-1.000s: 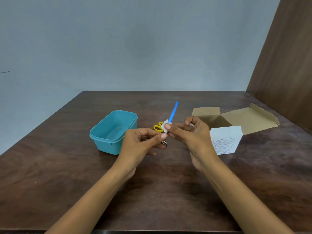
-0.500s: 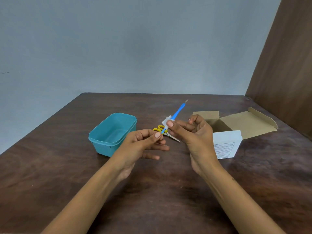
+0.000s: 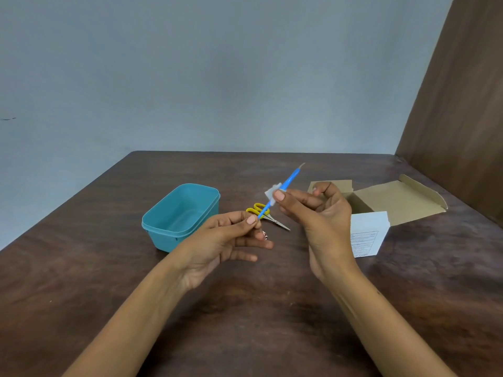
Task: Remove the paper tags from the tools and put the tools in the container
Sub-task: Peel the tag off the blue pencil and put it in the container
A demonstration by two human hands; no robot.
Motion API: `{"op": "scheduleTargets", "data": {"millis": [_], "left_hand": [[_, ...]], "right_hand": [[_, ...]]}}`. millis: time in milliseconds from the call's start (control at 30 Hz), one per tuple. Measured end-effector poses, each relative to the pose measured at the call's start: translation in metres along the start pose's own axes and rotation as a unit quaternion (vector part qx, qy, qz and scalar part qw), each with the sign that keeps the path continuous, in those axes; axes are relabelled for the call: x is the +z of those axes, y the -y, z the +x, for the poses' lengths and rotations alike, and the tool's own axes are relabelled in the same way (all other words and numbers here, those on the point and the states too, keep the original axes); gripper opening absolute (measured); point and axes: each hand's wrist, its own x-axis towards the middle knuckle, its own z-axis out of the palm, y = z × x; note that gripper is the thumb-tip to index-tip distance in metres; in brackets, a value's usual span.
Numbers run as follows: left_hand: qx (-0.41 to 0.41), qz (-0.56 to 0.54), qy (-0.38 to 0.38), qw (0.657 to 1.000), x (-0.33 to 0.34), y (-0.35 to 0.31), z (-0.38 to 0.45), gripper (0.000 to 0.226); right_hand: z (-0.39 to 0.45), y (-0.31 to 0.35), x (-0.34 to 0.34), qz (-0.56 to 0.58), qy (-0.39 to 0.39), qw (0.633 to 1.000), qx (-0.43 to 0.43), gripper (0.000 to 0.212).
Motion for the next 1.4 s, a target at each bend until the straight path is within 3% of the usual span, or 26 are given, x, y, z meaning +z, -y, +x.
{"op": "scheduleTargets", "data": {"millis": [167, 267, 500, 900, 1033, 1167, 1400], "left_hand": [[0.034, 0.113, -0.056, 0.991, 0.004, 0.004, -0.002, 0.02], [0.06, 0.128, -0.091, 0.986, 0.005, 0.008, -0.002, 0.022], [0.12, 0.204, -0.162, 0.958, 0.005, 0.011, 0.003, 0.008], [0.183, 0.276, -0.193, 0.924, 0.005, 0.011, 0.004, 0.007], [0.201, 0.306, -0.208, 0.907, 0.005, 0.013, 0.004, 0.006], [0.218, 0.299, -0.2, 0.907, 0.007, 0.012, 0.003, 0.003], [0.213, 0.275, -0.174, 0.921, 0.004, 0.012, 0.006, 0.011]], "right_hand": [[0.001, -0.002, -0.002, -0.018, 0.003, 1.0, 0.002, 0.049], [0.0, -0.005, -0.002, -0.04, 0.011, 0.999, 0.006, 0.049], [-0.002, -0.018, -0.003, -0.148, 0.04, 0.987, 0.05, 0.05], [0.0, -0.003, -0.001, -0.037, -0.028, 0.999, -0.015, 0.054], [-0.001, -0.009, -0.002, -0.064, 0.003, 0.998, 0.008, 0.052], [-0.004, -0.015, 0.0, -0.111, 0.028, 0.993, 0.029, 0.052], [0.001, 0.0, -0.001, -0.073, -0.019, 0.997, -0.02, 0.054]]}}
